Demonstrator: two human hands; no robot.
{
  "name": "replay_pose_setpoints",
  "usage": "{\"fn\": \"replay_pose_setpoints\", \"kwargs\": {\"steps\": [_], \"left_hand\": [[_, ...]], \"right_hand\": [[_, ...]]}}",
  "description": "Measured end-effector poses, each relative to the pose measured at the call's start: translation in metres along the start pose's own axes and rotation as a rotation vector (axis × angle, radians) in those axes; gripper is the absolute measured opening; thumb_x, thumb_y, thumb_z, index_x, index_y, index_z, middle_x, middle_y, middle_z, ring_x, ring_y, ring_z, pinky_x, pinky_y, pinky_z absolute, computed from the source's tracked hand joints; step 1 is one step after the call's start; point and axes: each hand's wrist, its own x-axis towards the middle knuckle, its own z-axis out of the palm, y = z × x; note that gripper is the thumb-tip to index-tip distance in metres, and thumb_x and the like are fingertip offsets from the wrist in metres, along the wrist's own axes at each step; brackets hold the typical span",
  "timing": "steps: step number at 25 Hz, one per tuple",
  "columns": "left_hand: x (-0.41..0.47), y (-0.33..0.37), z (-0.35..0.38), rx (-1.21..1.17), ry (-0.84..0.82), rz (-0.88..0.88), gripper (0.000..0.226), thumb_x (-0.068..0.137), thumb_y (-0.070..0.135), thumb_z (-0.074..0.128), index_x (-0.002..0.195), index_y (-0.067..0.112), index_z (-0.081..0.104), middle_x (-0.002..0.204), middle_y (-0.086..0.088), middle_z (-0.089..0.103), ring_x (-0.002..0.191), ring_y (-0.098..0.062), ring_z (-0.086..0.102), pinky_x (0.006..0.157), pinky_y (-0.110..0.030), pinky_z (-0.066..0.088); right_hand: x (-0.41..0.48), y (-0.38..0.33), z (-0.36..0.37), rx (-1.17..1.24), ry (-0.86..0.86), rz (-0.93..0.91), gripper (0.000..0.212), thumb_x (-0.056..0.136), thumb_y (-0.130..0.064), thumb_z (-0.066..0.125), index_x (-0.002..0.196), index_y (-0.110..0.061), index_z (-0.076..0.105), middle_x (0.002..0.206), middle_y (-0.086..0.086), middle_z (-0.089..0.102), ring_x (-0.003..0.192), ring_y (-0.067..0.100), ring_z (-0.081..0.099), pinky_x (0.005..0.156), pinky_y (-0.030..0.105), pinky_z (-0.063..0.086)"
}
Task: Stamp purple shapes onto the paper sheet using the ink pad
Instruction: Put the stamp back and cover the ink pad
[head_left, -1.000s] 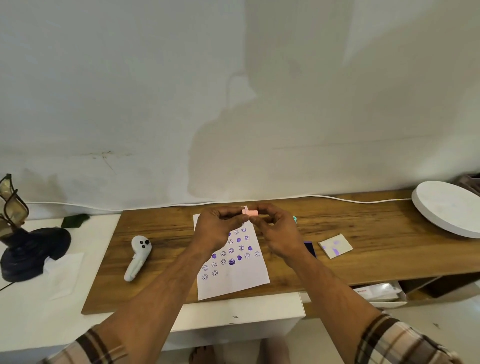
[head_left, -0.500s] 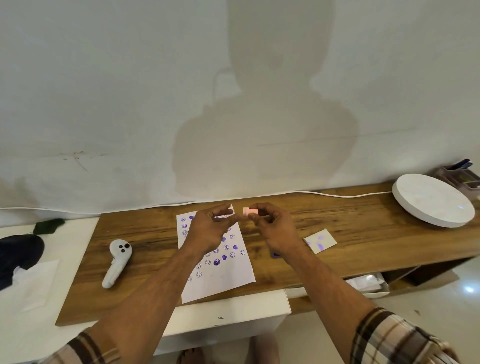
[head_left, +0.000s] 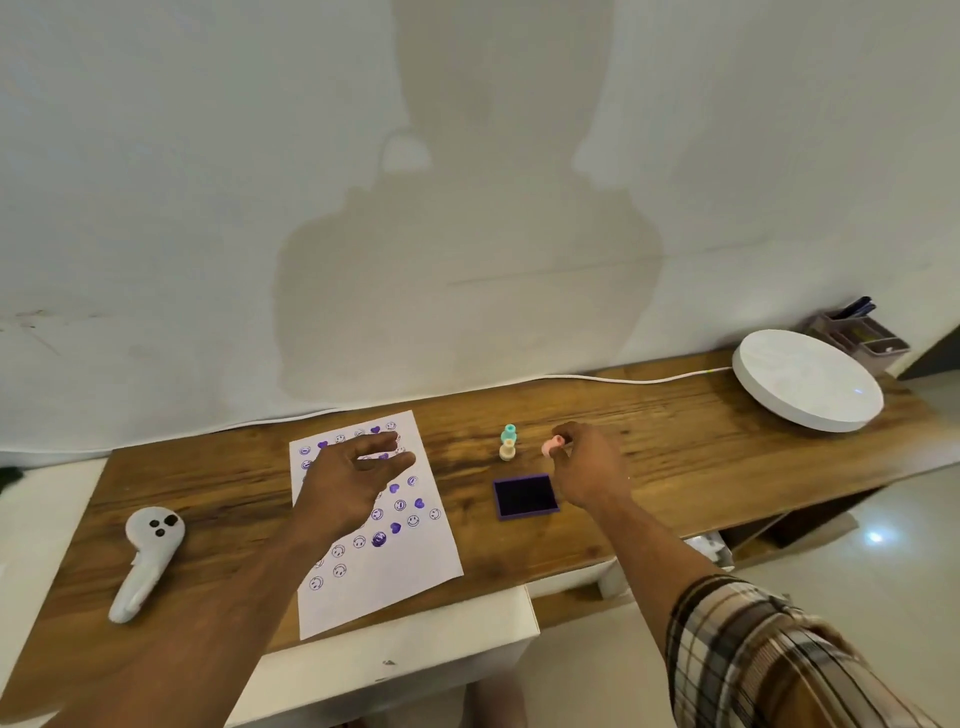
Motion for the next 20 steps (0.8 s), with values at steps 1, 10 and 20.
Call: {"fn": "replay_pose_setpoints", "kwargs": {"steps": [1, 10, 20], "left_hand": [[0.005, -0.002, -0.001, 0.011, -0.014, -0.007, 0.036, 0.082, 0.033, 0.085, 0.116, 0.036, 0.075, 0.11, 0.007, 0.078, 0.077, -0.005, 0.078, 0.048, -0.033, 0.05], [0.046, 0.0, 0.022, 0.242, 0.015, 0.126, 0.05, 0.077, 0.053, 0.083, 0.123, 0.038, 0.071, 0.115, 0.012, 0.076, 0.093, 0.0, 0.071, 0.061, -0.016, 0.048], [0.051, -0.005, 0.108, 0.659, -0.241, 0.2, 0.109, 0.08, 0.059, 0.078, 0.164, 0.03, 0.014, 0.173, 0.005, 0.011, 0.158, -0.025, 0.017, 0.123, -0.043, 0.027]], "right_hand": [[0.008, 0.001, 0.004, -0.073, -0.007, -0.018, 0.025, 0.095, -0.022, 0.074, 0.12, -0.027, 0.073, 0.111, -0.001, 0.077, 0.092, 0.016, 0.065, 0.076, 0.033, 0.057], [0.039, 0.009, 0.04, -0.319, -0.048, -0.145, 0.038, 0.095, -0.018, 0.072, 0.131, -0.028, 0.066, 0.129, -0.002, 0.072, 0.119, 0.026, 0.057, 0.091, 0.041, 0.053], [0.023, 0.07, -0.003, -0.17, -0.264, 0.12, 0.108, 0.085, -0.055, 0.074, 0.165, -0.023, 0.01, 0.172, 0.015, 0.022, 0.155, 0.042, 0.024, 0.125, 0.059, 0.029]]}}
